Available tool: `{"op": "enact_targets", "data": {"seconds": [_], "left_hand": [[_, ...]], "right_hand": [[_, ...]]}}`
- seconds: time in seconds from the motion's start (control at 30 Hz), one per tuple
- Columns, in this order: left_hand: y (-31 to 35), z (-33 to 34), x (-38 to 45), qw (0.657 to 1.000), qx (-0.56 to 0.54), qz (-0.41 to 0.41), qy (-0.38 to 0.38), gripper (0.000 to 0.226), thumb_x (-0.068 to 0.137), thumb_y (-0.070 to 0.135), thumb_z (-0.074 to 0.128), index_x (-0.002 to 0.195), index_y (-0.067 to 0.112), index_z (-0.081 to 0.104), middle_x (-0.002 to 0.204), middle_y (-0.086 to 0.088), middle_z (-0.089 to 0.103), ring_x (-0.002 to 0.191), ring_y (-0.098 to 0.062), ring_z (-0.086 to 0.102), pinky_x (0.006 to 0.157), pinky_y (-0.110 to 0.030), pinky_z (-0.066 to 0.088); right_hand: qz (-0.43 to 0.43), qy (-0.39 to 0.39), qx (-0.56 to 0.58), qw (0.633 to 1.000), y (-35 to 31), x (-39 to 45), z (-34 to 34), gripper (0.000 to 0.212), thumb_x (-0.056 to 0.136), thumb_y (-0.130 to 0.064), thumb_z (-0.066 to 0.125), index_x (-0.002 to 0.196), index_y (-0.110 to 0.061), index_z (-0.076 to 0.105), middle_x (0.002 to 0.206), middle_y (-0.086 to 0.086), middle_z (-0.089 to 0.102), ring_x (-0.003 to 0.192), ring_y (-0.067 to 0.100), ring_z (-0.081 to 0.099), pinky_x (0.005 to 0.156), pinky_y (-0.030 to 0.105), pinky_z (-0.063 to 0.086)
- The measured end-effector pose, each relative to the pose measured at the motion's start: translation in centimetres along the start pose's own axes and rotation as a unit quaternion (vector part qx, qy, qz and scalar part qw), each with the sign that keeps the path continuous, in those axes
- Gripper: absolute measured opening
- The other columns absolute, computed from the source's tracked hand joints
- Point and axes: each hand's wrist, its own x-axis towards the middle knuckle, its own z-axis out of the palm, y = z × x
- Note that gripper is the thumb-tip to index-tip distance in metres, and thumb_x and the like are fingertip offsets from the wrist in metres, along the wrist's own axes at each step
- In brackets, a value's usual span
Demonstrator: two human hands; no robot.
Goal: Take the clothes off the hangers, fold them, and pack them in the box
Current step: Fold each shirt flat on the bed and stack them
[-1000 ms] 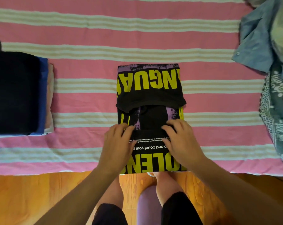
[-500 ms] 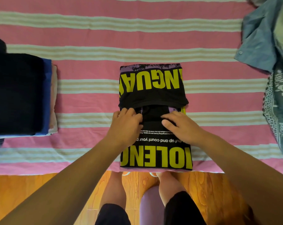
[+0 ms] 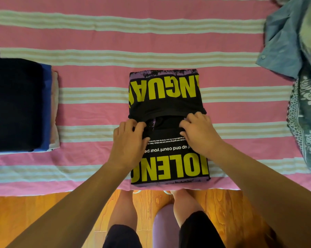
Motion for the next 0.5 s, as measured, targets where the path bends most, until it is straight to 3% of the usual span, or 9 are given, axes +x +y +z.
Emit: {"op": "enact_targets", "data": {"seconds": [0.07, 0.13, 0.2, 0.23, 0.3, 0.33, 0.43, 0.5], "left_hand": [[-0.7, -0.1, -1.3, 0.996, 0.0, 0.078, 0.038, 0.048, 0.092, 0.037, 0.071, 0.131, 0.013, 0.057, 0.132, -0.013, 0.051, 0.122, -0.033, 0.049, 0.098, -0.049, 0.046], [-2.0, 0.1, -3.3, 0.976, 0.0, 0.215, 0.032, 0.055, 0.095, 0.049, 0.063, 0.134, 0.011, 0.056, 0.14, -0.015, 0.049, 0.132, -0.035, 0.046, 0.106, -0.05, 0.043], [-3.5, 0.5, -5.1, 0.948, 0.056, 0.31, -0.055, 0.077, 0.094, 0.071, 0.047, 0.149, 0.018, 0.045, 0.157, -0.015, 0.038, 0.147, -0.035, 0.032, 0.118, -0.051, 0.031], [-4.4, 1.1, -5.5, 0.933, 0.099, 0.331, -0.101, 0.087, 0.09, 0.079, 0.042, 0.157, 0.023, 0.034, 0.164, -0.015, 0.026, 0.153, -0.036, 0.02, 0.122, -0.052, 0.022], [-6.0, 2.5, -5.2, 0.915, 0.155, 0.332, -0.17, 0.102, 0.083, 0.086, 0.043, 0.163, 0.031, 0.009, 0.169, -0.016, 0.004, 0.156, -0.034, -0.001, 0.123, -0.053, 0.007], [-6.6, 3.2, -4.8, 0.911, 0.17, 0.324, -0.191, 0.107, 0.081, 0.085, 0.048, 0.163, 0.033, 0.0, 0.169, -0.016, -0.002, 0.156, -0.034, -0.006, 0.123, -0.052, 0.004], [-7.3, 4.3, -4.0, 0.904, 0.202, 0.316, -0.206, 0.109, 0.083, 0.077, 0.054, 0.161, 0.036, -0.011, 0.168, -0.015, -0.012, 0.156, -0.035, -0.012, 0.125, -0.052, 0.002], [-7.2, 4.6, -4.2, 0.917, 0.177, 0.308, -0.18, 0.097, 0.09, 0.07, 0.048, 0.162, 0.033, -0.006, 0.169, -0.013, -0.005, 0.156, -0.033, -0.006, 0.126, -0.053, 0.01]], "right_hand": [[0.028, 0.003, -0.036, 0.999, -1.0, -0.7, 0.4, 0.05, 0.083, -0.02, 0.077, 0.129, -0.017, 0.058, 0.122, 0.007, 0.053, 0.114, 0.027, 0.046, 0.1, 0.042, 0.042], [-0.019, 0.038, -0.023, 0.999, -1.8, -2.9, 0.9, 0.059, 0.079, -0.021, 0.08, 0.133, -0.016, 0.056, 0.128, 0.009, 0.053, 0.12, 0.028, 0.048, 0.101, 0.042, 0.046], [-0.089, 0.019, 0.002, 0.996, -1.7, -5.9, 1.9, 0.066, 0.088, -0.046, 0.068, 0.145, -0.02, 0.047, 0.148, 0.01, 0.045, 0.137, 0.031, 0.04, 0.112, 0.047, 0.041], [-0.096, -0.035, 0.009, 0.995, -1.1, -7.1, 2.4, 0.078, 0.09, -0.063, 0.056, 0.154, -0.024, 0.033, 0.161, 0.01, 0.029, 0.148, 0.032, 0.024, 0.119, 0.05, 0.029], [-0.114, -0.139, -0.022, 0.983, 0.8, -8.3, 3.9, 0.1, 0.085, -0.087, 0.032, 0.161, -0.028, 0.005, 0.168, 0.01, -0.005, 0.154, 0.032, -0.01, 0.124, 0.054, 0.007], [-0.128, -0.151, -0.049, 0.979, 1.8, -8.5, 4.7, 0.106, 0.082, -0.092, 0.025, 0.161, -0.027, -0.001, 0.168, 0.011, -0.01, 0.154, 0.032, -0.015, 0.124, 0.057, 0.005], [-0.155, -0.166, -0.102, 0.968, 3.1, -8.5, 5.7, 0.105, 0.084, -0.09, 0.018, 0.161, -0.022, -0.001, 0.167, 0.018, -0.008, 0.153, 0.036, -0.014, 0.122, 0.058, 0.008], [-0.158, -0.155, -0.085, 0.971, 3.1, -8.7, 6.0, 0.099, 0.089, -0.08, 0.034, 0.161, -0.021, 0.0, 0.167, 0.018, -0.009, 0.153, 0.035, -0.014, 0.123, 0.054, 0.003]]}}
